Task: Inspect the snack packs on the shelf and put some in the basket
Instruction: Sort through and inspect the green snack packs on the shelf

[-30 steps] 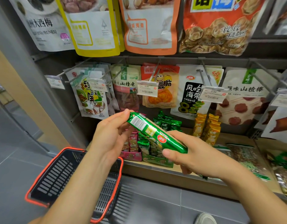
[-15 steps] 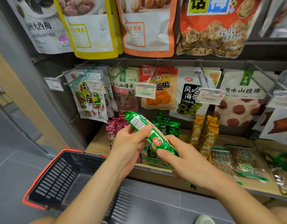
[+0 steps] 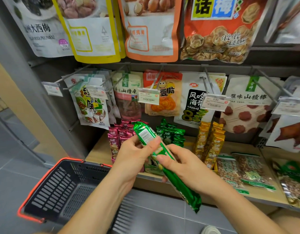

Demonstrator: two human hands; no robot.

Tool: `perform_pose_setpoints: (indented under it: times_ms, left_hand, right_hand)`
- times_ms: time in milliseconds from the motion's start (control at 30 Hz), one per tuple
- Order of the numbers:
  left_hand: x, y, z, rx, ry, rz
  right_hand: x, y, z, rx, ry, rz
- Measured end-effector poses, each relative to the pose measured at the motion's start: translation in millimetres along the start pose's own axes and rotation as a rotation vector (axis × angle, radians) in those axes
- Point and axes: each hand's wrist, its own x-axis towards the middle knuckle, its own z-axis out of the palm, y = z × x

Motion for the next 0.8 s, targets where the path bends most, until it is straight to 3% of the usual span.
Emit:
perform_pose_setpoints:
  times_ms: [200,467,600,733,800]
  left_hand:
    - [9,9,-9,-0.186,0.077,0.005]
    - [23,9,-18,-0.368,0.172,-0.037]
    - [29,6,-24,-0.298,0.149,-0.065]
    - [34,11,-31,-0.019,0.16,-0.164]
    - [36,11,-35,0.022,0.158,-0.185]
  right_hand:
    - [-6,0,-20,0.0,-0.168,0.069]
    - [-13,10,-42,-0.123,-0.204,0.16]
    - [-15,12,-50,-0.331,-0.118,0.112]
    - [-17,17,-56,-0.653,0.08,0.092]
    - [-19,18,-58,-0.69,0.136,0.086]
